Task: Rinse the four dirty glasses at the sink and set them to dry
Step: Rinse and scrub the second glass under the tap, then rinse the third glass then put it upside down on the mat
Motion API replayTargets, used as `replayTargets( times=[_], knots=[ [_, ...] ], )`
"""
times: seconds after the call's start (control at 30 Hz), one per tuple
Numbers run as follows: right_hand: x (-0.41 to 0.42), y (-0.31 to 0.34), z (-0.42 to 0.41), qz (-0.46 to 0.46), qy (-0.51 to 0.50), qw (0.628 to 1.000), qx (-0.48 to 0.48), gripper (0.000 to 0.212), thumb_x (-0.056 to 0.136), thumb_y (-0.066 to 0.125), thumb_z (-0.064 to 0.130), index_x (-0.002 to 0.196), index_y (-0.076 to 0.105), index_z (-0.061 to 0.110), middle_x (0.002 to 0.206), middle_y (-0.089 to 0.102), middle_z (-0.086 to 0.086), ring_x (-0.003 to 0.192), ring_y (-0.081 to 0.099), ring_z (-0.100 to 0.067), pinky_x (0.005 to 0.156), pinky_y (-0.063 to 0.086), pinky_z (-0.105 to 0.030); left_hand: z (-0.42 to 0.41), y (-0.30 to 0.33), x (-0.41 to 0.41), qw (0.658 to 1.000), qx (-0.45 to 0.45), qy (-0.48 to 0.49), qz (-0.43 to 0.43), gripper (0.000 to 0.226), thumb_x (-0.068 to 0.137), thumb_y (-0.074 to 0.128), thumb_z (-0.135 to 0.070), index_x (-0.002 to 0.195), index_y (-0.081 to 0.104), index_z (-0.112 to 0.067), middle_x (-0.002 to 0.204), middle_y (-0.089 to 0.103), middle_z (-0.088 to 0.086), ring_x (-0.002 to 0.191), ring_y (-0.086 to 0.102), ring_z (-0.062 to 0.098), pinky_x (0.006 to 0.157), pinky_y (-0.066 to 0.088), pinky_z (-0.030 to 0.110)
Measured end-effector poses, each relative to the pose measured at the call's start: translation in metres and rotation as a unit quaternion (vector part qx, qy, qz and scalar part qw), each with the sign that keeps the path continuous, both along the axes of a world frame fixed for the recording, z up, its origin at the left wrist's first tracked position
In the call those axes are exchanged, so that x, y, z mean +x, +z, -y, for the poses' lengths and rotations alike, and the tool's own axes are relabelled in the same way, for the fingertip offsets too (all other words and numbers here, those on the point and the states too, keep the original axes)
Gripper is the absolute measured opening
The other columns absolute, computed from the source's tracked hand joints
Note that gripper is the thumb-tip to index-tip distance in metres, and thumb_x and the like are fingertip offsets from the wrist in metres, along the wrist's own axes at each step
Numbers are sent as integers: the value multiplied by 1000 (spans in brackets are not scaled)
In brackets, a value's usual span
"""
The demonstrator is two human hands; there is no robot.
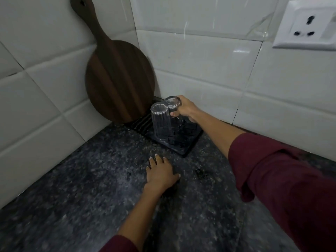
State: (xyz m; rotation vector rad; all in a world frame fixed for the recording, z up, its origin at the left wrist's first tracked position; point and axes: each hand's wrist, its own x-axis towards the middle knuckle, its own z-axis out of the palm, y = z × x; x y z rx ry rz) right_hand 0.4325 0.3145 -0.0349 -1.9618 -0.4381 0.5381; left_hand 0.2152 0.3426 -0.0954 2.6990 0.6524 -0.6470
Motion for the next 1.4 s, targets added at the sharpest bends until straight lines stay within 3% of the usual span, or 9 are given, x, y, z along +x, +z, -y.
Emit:
replayTargets(
  times=[0.13,0.27,0.4,0.63,0.8,0.97,1.13,1.23,1.4],
  knots=[
    [1,-4,2,-21,22,1000,-2,83,70,74,-4,140,33,15,131,55,-11,123,49,-29,105,41,-41,3,4,1,1000,-5,9,10,87,92,52,-49,151,9,-2,159,-2,24,146,0,43,117,17,54],
    [-11,8,26,-46,27,998,28,90,77,66,-10,148,16,13,152,30,-11,139,32,-28,111,32,-35,19,15,0,998,-18,1,60,81,92,51,-48,149,18,-1,157,11,24,146,6,42,116,21,52],
    [-35,27,90,-35,-14,997,73,79,78,64,-9,145,25,9,149,36,-14,138,35,-25,111,35,-35,60,33,5,979,-86,-53,178,67,90,56,-43,139,37,-2,143,39,20,135,34,37,109,35,41],
    [-127,72,276,-58,-121,966,221,41,87,54,-5,124,50,11,124,55,-11,107,54,-15,89,45,-23,193,101,-18,862,-256,-197,392,43,90,61,-26,130,55,-10,131,58,6,119,54,16,90,33,10],
    [-196,84,412,-34,-234,930,282,33,89,51,-6,116,53,12,114,59,-9,106,58,-17,95,45,-26,282,119,-27,804,-355,-242,412,51,81,56,-44,121,63,-14,120,65,1,106,61,9,92,49,26],
    [-247,70,509,-33,-322,904,281,35,88,47,-11,117,52,8,116,58,-14,112,55,-22,91,45,-24,352,98,-27,843,-283,-272,367,56,82,72,-28,131,53,-7,134,55,11,122,53,24,97,34,19],
    [-279,54,562,-51,-337,906,250,33,88,49,-10,116,54,7,117,59,-14,112,57,-23,94,46,-28,398,76,-10,913,-36,-308,266,80,88,62,-35,147,21,-1,154,22,24,145,13,38,118,17,43],
    [-292,50,582,-52,-329,914,233,35,88,48,-9,120,53,4,116,59,-14,109,57,-22,90,47,-25,411,78,-5,932,51,-290,213,83,86,62,-35,146,19,2,145,35,25,139,26,41,110,32,47],
    [-302,51,604,-46,-315,926,204,36,89,50,-6,124,52,3,114,61,-12,109,58,-21,86,49,-23,420,85,-2,946,-7,-257,200,67,75,75,-29,125,44,2,128,46,23,116,49,39,91,43,40]
  ],
)
